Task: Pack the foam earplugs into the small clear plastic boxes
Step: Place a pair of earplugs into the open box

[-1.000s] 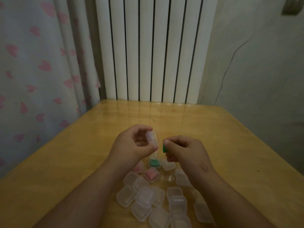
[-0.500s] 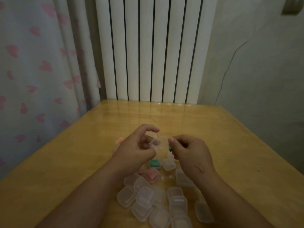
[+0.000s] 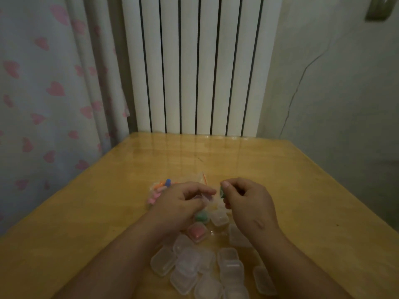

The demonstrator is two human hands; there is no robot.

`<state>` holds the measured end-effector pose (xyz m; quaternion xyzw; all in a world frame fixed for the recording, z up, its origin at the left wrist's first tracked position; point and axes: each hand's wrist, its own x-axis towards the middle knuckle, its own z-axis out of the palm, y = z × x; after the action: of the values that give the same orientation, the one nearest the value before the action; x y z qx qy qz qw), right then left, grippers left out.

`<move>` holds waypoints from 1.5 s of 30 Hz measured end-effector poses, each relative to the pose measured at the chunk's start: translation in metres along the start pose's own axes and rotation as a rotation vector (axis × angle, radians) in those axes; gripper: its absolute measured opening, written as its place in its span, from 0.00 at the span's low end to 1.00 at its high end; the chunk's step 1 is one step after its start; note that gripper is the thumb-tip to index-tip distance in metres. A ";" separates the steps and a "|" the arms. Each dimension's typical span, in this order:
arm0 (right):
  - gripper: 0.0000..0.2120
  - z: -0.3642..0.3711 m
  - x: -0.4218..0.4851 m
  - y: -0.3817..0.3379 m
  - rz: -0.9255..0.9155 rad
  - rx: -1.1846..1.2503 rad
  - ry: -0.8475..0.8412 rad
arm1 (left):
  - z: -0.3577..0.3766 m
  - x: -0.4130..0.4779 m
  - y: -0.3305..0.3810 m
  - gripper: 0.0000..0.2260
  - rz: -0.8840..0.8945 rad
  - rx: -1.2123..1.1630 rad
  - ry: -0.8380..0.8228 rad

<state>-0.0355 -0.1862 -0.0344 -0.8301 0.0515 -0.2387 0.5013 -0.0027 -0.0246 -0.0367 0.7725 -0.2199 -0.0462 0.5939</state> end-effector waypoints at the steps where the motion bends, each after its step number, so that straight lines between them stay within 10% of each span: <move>1: 0.08 -0.001 0.001 0.000 0.014 0.026 0.030 | 0.000 0.000 0.000 0.16 0.002 0.007 0.029; 9: 0.12 0.003 -0.003 -0.008 0.006 0.208 0.078 | 0.001 -0.002 0.003 0.28 0.151 0.112 0.423; 18: 0.09 0.010 -0.009 -0.011 -0.053 0.262 0.004 | -0.001 0.003 0.000 0.08 0.006 0.208 0.532; 32: 0.09 0.012 -0.006 -0.006 -0.089 0.054 0.018 | 0.004 0.000 0.008 0.11 -0.095 -0.331 0.302; 45: 0.13 0.012 -0.012 -0.012 -0.234 -0.025 0.040 | 0.006 -0.002 0.010 0.11 -0.137 -0.313 0.252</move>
<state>-0.0423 -0.1669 -0.0331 -0.8317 -0.0327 -0.3112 0.4586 -0.0096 -0.0308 -0.0292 0.6837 -0.0812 -0.0230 0.7249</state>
